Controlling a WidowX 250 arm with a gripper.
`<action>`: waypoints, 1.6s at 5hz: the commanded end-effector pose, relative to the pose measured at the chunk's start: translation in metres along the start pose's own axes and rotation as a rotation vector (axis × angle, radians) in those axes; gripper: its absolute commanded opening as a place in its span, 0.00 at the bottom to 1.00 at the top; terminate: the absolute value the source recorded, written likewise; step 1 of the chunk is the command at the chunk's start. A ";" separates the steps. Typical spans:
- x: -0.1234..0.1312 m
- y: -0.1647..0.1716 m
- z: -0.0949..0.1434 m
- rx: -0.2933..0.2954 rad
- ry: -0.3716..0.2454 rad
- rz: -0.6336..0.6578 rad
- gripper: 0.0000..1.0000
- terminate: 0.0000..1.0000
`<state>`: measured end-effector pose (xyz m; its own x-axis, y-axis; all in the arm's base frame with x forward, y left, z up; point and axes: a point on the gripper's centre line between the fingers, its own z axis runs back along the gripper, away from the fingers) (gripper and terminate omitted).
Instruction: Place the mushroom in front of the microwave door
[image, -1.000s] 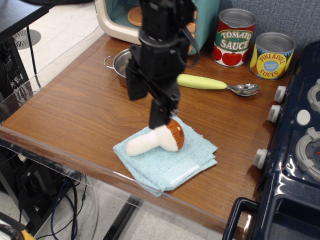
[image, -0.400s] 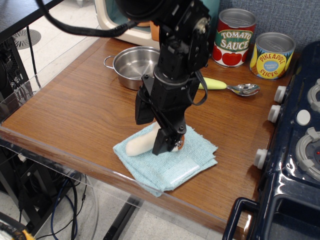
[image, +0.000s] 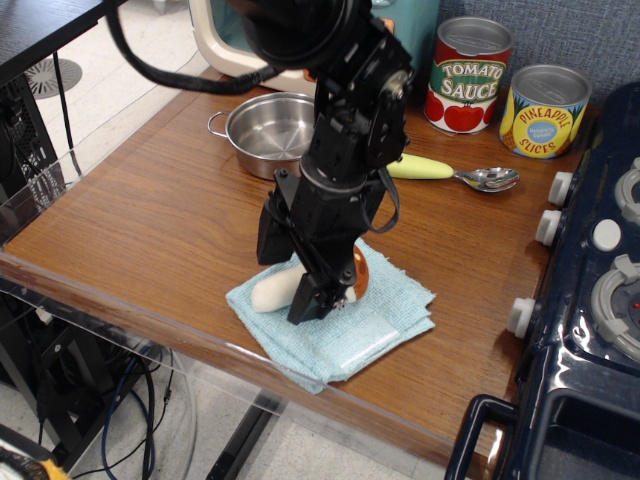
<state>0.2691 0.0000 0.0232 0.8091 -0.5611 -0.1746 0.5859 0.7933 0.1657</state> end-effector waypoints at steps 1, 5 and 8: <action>0.012 0.004 0.008 0.034 -0.022 -0.014 0.00 0.00; 0.012 0.017 0.061 0.118 -0.156 -0.069 0.00 0.00; 0.021 0.131 0.073 0.155 -0.144 0.185 0.00 0.00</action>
<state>0.3644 0.0732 0.0918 0.8969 -0.4404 -0.0395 0.4311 0.8511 0.2997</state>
